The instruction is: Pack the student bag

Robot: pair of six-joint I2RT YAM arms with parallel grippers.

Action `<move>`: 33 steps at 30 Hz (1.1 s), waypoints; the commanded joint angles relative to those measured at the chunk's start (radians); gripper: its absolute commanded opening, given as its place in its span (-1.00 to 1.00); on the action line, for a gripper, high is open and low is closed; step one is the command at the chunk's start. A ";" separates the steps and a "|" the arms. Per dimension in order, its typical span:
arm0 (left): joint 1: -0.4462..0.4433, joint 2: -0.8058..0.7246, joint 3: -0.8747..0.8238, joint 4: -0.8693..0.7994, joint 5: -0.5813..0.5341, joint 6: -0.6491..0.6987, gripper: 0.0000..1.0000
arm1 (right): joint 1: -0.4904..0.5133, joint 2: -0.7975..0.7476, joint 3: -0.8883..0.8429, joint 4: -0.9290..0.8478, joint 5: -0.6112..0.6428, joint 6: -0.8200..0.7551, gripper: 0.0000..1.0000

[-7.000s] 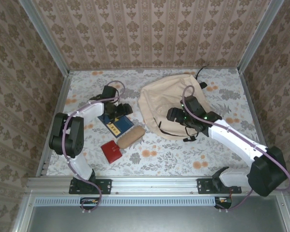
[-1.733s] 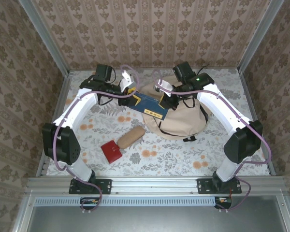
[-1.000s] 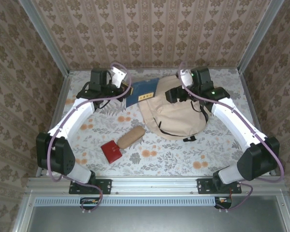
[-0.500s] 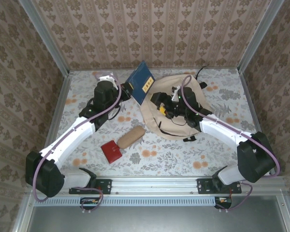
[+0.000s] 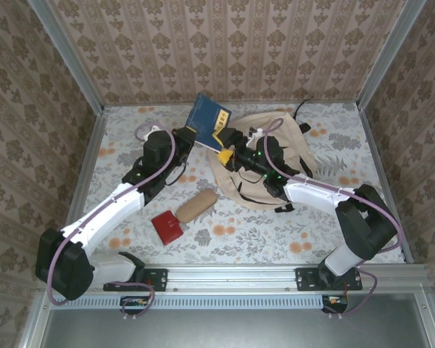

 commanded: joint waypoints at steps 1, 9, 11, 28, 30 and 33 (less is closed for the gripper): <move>-0.013 -0.038 -0.013 0.096 -0.047 -0.100 -1.00 | 0.014 0.010 0.020 0.090 0.095 0.072 0.49; -0.023 -0.029 -0.029 0.118 -0.063 -0.142 -1.00 | 0.041 0.032 0.038 0.101 0.138 0.083 0.11; -0.024 -0.029 -0.027 0.118 -0.058 -0.144 -1.00 | 0.042 0.044 0.044 0.113 0.137 0.090 -0.03; -0.016 -0.046 0.003 -0.126 0.016 0.122 0.39 | -0.022 -0.140 0.068 -0.375 0.175 -0.418 -0.86; -0.019 -0.034 0.038 -0.201 0.046 0.232 0.53 | -0.053 -0.180 0.093 -0.544 0.177 -0.543 -0.87; -0.036 -0.012 0.068 -0.282 0.074 0.361 0.61 | -0.106 -0.282 0.121 -0.756 0.194 -0.685 -0.88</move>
